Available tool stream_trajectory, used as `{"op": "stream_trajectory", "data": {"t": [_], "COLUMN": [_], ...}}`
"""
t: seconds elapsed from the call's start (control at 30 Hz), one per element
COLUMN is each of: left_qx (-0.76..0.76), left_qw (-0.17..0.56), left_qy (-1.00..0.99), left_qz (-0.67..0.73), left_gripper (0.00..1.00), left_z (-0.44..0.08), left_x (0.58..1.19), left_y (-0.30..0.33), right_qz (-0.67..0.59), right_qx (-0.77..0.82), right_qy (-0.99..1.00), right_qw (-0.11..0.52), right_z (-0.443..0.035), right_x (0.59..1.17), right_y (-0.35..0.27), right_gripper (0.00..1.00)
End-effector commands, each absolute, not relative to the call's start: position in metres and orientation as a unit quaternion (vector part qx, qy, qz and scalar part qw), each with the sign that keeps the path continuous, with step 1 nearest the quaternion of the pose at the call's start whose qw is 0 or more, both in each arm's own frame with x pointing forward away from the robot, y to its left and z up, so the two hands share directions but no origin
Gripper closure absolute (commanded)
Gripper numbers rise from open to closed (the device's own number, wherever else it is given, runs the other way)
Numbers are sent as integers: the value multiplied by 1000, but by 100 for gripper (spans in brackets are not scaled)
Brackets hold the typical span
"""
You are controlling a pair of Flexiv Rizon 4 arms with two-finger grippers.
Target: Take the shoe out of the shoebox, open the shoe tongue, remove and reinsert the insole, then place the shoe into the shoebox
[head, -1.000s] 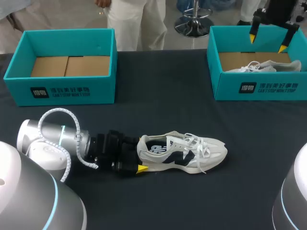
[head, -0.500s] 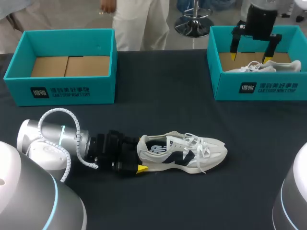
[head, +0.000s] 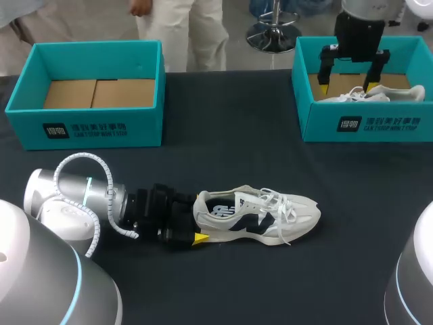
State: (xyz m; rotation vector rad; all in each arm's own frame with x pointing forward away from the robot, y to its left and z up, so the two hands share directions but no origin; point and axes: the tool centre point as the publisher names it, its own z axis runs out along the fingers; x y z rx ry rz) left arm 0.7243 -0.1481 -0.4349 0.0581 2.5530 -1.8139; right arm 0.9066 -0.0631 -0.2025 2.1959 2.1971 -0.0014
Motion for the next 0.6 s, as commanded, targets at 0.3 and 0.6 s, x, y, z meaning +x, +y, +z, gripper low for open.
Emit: {"op": "stream_trajectory", "data": {"t": [0.3,0.6], "left_qx": [18,18], "left_qw": [5,5], "left_qy": [816,816], "left_qz": [-578,-578], "left_gripper": [100,100], "left_z": [-440,-440], "left_x": [724,724], "left_y": [-150,-150], "right_qz": [-1,-13], "right_qx": [707,703], "right_qy": [707,710], "right_qw": [17,42], "right_z": [-203,-208], "right_x": [907,870], "right_y": [-63,-14], "right_gripper": [0,0]}}
